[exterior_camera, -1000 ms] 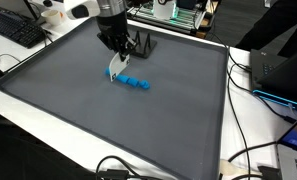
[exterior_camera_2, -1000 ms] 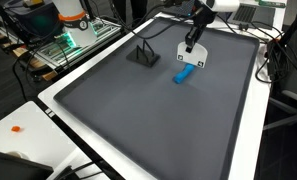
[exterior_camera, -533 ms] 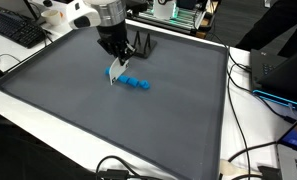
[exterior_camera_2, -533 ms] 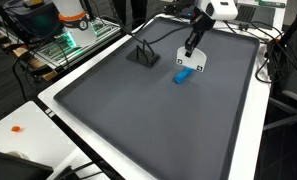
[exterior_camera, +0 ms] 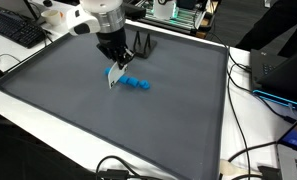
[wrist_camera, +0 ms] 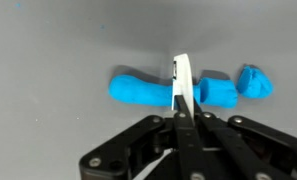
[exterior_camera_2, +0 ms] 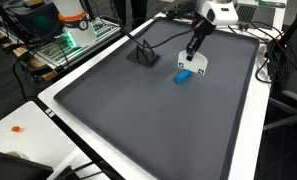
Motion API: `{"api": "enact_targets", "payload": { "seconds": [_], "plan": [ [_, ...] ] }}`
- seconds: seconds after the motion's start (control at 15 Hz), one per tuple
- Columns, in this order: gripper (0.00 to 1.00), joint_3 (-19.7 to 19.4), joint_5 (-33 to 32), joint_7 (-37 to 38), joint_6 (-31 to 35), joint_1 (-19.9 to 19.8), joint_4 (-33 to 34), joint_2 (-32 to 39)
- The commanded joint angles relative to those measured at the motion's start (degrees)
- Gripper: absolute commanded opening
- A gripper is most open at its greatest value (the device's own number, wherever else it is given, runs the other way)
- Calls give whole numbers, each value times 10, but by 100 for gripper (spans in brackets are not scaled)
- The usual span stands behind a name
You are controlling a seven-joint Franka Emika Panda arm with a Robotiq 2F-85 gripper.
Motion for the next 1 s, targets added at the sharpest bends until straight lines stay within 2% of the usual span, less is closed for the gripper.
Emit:
{"api": "enact_targets", "payload": {
  "seconds": [0.0,0.47,0.93],
  "plan": [
    [1,-5,-18,-1,13,4,4,18],
    [1,-3,-17,0,22,3,-8,26],
    [1,8,9,-17,-2,-9,-34,8]
  ]
}}
